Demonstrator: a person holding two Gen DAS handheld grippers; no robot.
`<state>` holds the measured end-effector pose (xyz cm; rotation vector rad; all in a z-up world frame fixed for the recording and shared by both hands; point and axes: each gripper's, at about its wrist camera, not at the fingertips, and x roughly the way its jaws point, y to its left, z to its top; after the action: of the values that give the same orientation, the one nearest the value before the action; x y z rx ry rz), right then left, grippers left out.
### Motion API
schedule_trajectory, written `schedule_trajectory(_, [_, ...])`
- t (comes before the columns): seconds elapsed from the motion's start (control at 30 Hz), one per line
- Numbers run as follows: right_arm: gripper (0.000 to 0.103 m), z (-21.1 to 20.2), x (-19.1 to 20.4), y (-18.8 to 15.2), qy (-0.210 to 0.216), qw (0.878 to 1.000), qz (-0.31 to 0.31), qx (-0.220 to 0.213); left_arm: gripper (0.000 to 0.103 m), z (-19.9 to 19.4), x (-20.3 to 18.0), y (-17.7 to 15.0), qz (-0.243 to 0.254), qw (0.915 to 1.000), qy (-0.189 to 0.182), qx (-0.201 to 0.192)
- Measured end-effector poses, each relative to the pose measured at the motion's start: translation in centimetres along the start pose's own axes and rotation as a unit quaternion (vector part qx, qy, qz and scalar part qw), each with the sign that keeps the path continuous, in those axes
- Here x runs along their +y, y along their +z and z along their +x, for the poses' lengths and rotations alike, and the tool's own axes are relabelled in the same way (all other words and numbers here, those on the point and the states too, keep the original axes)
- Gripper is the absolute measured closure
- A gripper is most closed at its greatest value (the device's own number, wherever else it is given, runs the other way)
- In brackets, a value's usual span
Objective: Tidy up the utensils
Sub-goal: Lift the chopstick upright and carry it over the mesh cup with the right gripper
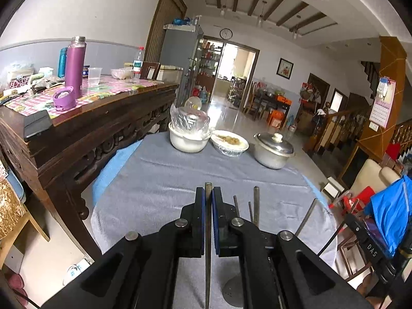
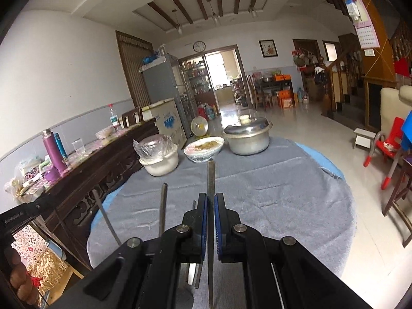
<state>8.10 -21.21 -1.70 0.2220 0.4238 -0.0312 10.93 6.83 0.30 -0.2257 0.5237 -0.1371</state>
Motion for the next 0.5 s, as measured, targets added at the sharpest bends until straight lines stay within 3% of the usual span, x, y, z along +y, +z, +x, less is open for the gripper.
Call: schedule_trajectory(0.5, [0.097,-6.2,2.1,2.1,0.016,0.995,-0.026,-0.097,0.098,-6.1,-1.3,2.4,-0.018,0.9974,-0.023,-0.066])
